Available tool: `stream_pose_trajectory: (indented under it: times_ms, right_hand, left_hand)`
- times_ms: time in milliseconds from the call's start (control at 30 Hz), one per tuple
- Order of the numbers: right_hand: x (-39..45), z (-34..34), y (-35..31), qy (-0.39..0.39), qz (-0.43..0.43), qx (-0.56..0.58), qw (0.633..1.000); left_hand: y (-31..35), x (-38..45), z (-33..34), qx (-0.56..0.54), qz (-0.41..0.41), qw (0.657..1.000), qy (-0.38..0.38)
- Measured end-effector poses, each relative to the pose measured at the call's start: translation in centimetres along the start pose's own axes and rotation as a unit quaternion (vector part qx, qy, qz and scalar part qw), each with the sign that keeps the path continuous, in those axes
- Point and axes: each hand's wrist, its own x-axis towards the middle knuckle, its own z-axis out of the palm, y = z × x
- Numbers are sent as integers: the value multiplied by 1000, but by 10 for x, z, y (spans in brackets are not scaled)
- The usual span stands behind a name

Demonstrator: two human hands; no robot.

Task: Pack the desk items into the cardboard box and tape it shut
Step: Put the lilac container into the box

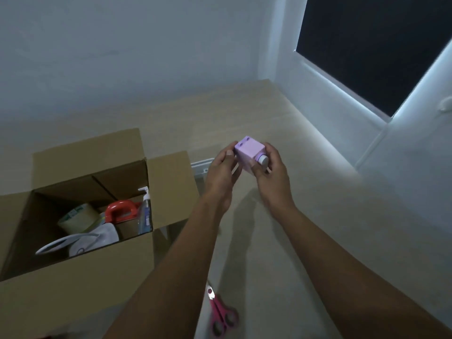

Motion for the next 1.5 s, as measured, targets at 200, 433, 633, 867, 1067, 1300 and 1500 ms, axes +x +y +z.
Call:
stream_pose_trajectory:
  times_ms: [200,433,633,867,1067,1300,1500]
  right_hand:
    - [-3,53,-74,-66,-37,12,997]
    - [-45,172,-121,-193,-28,33,980]
    - [-94,256,-116,-248,7,24,968]
    - [-113,307,-80,-264,49,-41,962]
    - [-104,320,-47,-251,113,-116,954]
    - [-90,318,-30,-274,174,-167,931]
    - [-86,321,-24,-276,183,-193,924]
  left_hand:
    - [83,-22,-65,72,70,995,10]
    - [131,-58,-199,113,109,985,66]
    - [133,-88,-292,94,82,986,109]
    - [88,-83,-356,98,-14,983,156]
    - [66,-65,-358,159,-92,976,117]
    - [53,-49,-359,191,-176,961,95]
    - [53,-38,-354,150,-224,955,126]
